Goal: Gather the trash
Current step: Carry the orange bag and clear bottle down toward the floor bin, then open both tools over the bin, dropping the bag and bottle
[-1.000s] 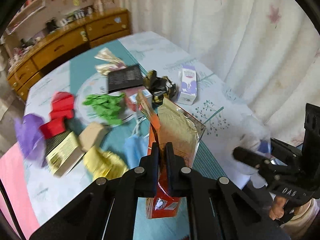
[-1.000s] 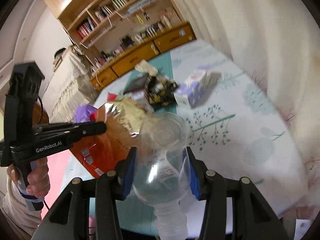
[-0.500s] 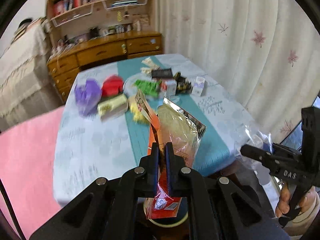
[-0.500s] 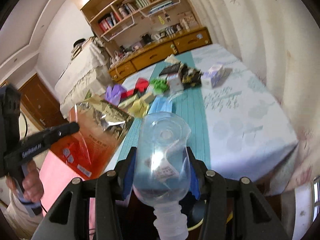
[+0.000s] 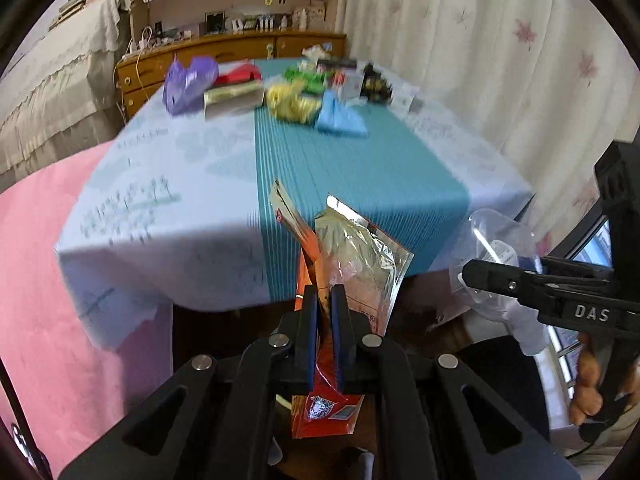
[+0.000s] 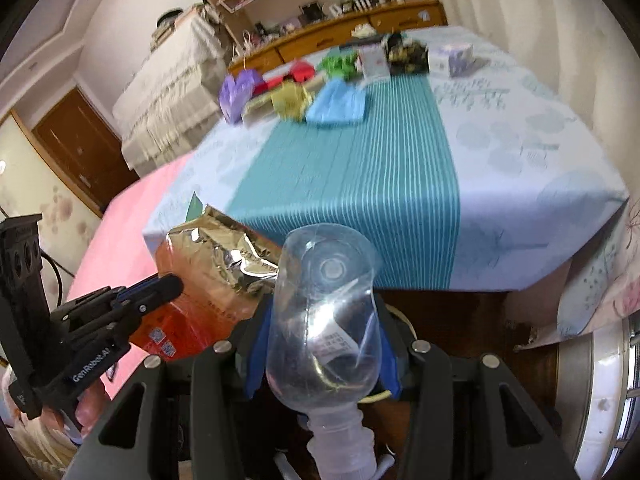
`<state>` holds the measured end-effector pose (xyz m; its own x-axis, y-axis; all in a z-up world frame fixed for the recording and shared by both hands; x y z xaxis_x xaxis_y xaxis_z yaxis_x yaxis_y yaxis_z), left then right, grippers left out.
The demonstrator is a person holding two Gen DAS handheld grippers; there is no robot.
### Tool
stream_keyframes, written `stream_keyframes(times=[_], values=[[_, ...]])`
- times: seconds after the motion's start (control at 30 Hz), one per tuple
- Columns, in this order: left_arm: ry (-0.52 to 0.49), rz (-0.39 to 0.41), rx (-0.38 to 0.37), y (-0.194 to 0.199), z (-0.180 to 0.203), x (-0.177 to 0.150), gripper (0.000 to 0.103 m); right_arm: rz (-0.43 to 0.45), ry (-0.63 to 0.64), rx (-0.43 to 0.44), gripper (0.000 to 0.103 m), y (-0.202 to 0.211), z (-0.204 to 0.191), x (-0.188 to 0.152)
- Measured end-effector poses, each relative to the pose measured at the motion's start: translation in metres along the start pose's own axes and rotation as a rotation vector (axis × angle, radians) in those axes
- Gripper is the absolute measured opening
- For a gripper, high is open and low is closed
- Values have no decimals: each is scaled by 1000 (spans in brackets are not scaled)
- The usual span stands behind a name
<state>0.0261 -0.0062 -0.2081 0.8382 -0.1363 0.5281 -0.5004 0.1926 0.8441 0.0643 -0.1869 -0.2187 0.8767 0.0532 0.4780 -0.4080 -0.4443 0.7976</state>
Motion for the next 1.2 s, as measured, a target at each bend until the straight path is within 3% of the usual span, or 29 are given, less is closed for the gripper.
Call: stream_keyframes(times=[0.3,0.6,0.77,0.97,1.2], values=[[18,-86,17,-78,-2,-37,5,-93,-44,-19,46,-81,24,-33],[89,-105,15,-133,-5,-47,5,-156,-90,-36,47,-151,48,-62],[102,-146,14,-162,-3,-59,5,-178,-180,-9,47,-183,71,-68],[109,-247,12,-210,-5,-74,5,-186,-264,5,47,-211,95,-72],[134,-345,47,-250,-20,-91,6,-267,-372,33,48,-247,113,-85]])
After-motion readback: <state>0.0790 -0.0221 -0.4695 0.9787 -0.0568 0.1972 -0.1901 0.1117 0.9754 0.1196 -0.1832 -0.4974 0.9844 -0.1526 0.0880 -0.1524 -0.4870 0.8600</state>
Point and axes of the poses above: each gripper's, at about its wrist camera, not at the fingertips, and y roughly against the way its jaws point, z to its right, x to its top, the point moved 10 cm from there along -y, roughly the way its jaws point, and after that the axes turned 7 degrees about -z, right-handed, at the moved point
